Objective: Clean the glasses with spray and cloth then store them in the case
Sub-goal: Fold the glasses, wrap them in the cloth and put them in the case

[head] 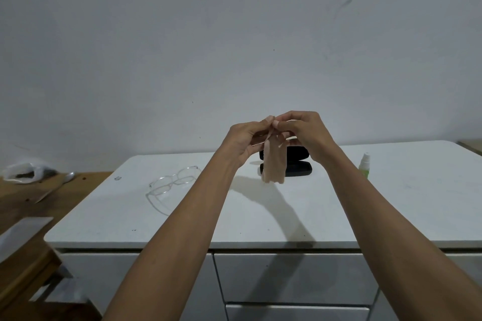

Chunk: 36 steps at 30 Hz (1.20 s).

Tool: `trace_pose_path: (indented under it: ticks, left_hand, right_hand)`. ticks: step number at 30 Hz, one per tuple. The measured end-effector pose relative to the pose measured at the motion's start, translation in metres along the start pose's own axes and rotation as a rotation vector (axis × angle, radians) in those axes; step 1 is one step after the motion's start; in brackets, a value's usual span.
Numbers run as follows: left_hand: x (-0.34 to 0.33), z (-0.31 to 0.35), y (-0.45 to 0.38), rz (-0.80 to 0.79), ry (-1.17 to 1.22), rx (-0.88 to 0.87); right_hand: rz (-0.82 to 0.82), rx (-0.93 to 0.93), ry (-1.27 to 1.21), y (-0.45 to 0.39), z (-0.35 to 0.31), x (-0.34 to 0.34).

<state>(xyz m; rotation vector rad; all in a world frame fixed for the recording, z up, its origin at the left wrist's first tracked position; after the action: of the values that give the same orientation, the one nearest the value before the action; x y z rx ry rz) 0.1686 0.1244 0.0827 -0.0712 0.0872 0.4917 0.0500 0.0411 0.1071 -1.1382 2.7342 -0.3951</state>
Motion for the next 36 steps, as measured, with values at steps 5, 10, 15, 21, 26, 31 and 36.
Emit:
trace_pose_path:
  ticks: [5, 10, 15, 21, 26, 31, 36]
  left_hand:
    - [0.0, -0.002, 0.001, -0.001, -0.018, 0.016]
    - [0.001, -0.002, 0.0, -0.009, 0.008, -0.014]
    - [0.013, 0.004, 0.003, 0.068, 0.021, -0.054]
    - [0.051, 0.018, 0.006, 0.257, -0.182, -0.11]
    - [0.071, 0.021, 0.003, 0.345, -0.322, -0.138]
    - [0.076, 0.011, -0.002, 0.326, -0.321, -0.117]
    - [0.083, -0.006, -0.01, 0.335, -0.27, -0.059]
  right_hand:
    - [0.009, -0.013, 0.007, 0.002, 0.003, 0.0]
    - [0.021, -0.039, -0.034, 0.005, 0.004, 0.002]
    - [0.118, -0.064, -0.048, 0.001, 0.008, 0.013]
    - [0.254, -0.026, -0.023, -0.001, 0.008, 0.037]
    - [0.325, -0.022, 0.046, -0.007, 0.014, 0.055]
    - [0.334, -0.058, 0.073, -0.01, 0.027, 0.058]
    - [0.346, -0.12, 0.074, -0.015, 0.044, 0.062]
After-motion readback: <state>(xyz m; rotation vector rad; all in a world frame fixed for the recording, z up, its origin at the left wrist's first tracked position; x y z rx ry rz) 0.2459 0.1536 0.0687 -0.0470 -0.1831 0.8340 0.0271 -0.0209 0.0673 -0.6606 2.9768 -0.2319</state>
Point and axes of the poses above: each hand's wrist, its own y-axis away from the middle knuckle, its own x-axis out of the back of the hand, z = x × y, the point moved 10 cm from there along -y, towards the middle knuckle, and after that the axes turned 7 degrees about -y, right-handed, at the moved point
